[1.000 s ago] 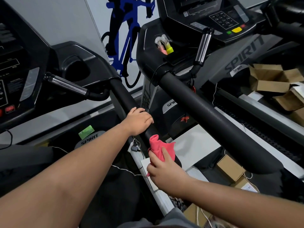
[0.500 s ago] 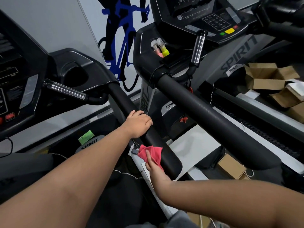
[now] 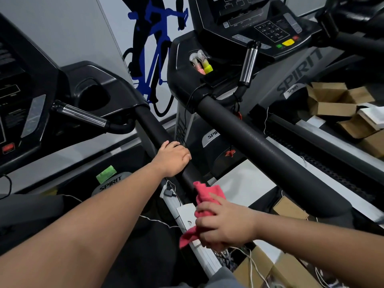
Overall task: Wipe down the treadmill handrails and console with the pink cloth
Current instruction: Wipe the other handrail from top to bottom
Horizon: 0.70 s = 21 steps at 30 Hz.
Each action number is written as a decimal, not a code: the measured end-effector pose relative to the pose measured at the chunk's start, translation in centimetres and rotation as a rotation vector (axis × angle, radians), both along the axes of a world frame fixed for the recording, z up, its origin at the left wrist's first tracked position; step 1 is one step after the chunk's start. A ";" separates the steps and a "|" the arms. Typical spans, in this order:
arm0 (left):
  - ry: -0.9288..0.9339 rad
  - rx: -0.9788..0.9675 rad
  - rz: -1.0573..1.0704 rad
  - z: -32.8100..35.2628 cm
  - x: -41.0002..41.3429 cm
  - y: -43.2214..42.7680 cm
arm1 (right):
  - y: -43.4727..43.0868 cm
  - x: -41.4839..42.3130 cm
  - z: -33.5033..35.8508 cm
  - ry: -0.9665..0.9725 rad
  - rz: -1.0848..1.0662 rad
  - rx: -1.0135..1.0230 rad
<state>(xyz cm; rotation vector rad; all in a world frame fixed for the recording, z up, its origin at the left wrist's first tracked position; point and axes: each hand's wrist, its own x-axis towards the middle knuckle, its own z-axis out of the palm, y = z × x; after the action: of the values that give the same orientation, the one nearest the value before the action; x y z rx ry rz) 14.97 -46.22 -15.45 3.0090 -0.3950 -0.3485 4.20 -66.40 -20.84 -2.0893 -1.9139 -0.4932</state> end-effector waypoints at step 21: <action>-0.017 -0.078 0.034 -0.3 -0.6 -0.4 | 2.6 2.8 -0.2 2.430 -0.208 0.827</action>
<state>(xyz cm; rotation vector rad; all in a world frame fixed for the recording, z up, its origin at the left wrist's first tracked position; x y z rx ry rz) 14.33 -46.63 -15.74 2.9403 -0.3499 -0.2982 7.03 -63.82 -21.04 -0.7718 0.0924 0.8257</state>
